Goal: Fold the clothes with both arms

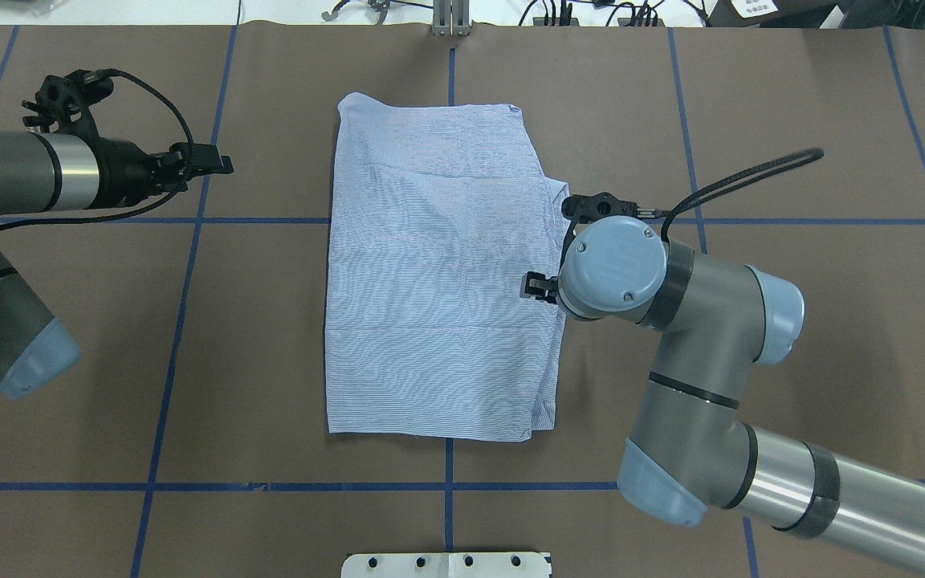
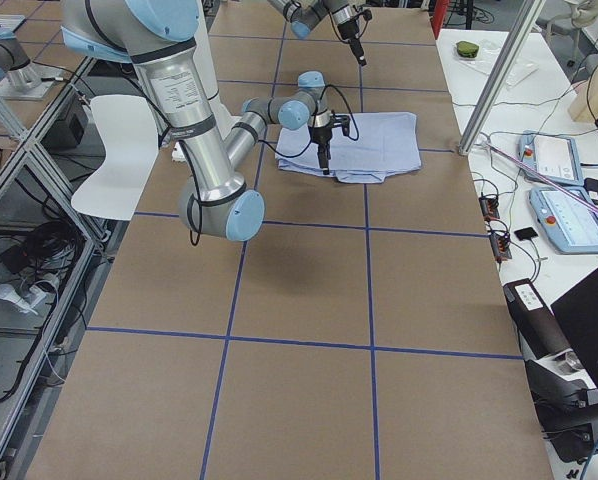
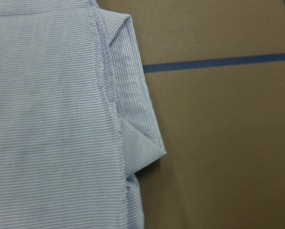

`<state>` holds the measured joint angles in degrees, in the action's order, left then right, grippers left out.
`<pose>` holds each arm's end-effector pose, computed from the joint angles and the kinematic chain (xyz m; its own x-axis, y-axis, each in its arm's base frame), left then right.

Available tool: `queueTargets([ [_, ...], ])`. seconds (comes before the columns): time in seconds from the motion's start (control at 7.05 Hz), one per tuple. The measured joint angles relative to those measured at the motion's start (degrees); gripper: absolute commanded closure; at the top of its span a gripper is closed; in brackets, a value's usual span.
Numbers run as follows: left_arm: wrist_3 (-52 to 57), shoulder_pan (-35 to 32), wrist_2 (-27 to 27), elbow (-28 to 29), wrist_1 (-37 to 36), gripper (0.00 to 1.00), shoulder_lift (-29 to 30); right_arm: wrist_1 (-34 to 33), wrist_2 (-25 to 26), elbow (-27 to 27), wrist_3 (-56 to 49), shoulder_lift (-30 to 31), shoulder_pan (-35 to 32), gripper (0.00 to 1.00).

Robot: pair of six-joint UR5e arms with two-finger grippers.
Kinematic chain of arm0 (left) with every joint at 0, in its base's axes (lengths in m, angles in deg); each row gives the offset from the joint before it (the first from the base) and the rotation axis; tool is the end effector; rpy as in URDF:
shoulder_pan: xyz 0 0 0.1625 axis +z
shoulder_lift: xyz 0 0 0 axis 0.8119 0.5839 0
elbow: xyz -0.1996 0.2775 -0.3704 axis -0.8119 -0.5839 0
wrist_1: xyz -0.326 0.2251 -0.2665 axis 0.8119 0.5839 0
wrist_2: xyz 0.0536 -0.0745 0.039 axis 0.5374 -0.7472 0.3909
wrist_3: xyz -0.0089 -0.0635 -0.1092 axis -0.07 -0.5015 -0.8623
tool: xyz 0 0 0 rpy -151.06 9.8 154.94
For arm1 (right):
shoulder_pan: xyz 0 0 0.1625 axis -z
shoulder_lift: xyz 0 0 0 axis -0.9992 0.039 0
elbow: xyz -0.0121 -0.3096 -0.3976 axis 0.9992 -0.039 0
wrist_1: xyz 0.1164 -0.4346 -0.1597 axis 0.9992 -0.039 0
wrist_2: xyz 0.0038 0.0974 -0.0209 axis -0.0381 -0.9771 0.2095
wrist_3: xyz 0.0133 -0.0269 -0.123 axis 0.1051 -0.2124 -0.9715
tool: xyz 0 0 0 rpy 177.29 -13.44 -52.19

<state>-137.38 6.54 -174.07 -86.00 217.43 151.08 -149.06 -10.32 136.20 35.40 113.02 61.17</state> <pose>0.3920 -0.5822 0.4280 0.3220 -0.0617 -0.9447 0.5013 0.8577 0.1148 -0.6019 -0.4409 0.3143 0.6887 0.2740 0.6713 -0.3638 0.9314 -0.0069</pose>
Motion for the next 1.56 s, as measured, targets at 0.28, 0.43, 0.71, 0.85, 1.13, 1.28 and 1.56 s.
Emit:
queueTargets([
  [0.28, -0.1, 0.0, 0.0, -0.2, 0.0, 0.14, -0.1, 2.8, 1.6, 3.4, 21.8, 1.8, 4.6, 0.0],
  [0.43, -0.1, 0.0, 0.0, -0.2, 0.0, 0.14, -0.1, 3.1, 3.7, 5.7, 32.1, 3.6, 7.1, 0.0],
  [0.71, -0.4, 0.0, 0.0, -0.4, 0.0, 0.14, -0.2, 3.4, 8.3, 7.4, 49.3, 5.5, 12.4, 0.02],
  [0.85, -0.5, 0.0, 0.0, -0.5, 0.0, 0.14, -0.2, 3.8, 10.1, 7.6, 55.1, 6.0, 14.1, 0.06],
  [1.13, -0.7, 0.0, 0.0, -1.5, -0.1, 0.14, -0.9, 4.4, 12.2, 7.4, 61.2, 6.2, 16.3, 0.05],
  [1.28, -0.7, 0.0, 0.0, -2.0, -0.1, 0.14, -1.2, 4.4, 13.1, 7.1, 62.6, 6.1, 17.4, 0.05],
  [1.56, -0.7, 0.0, 0.0, -2.2, -0.1, 0.14, -1.4, 4.5, 13.7, 6.2, 62.9, 5.9, 18.1, 0.06],
])
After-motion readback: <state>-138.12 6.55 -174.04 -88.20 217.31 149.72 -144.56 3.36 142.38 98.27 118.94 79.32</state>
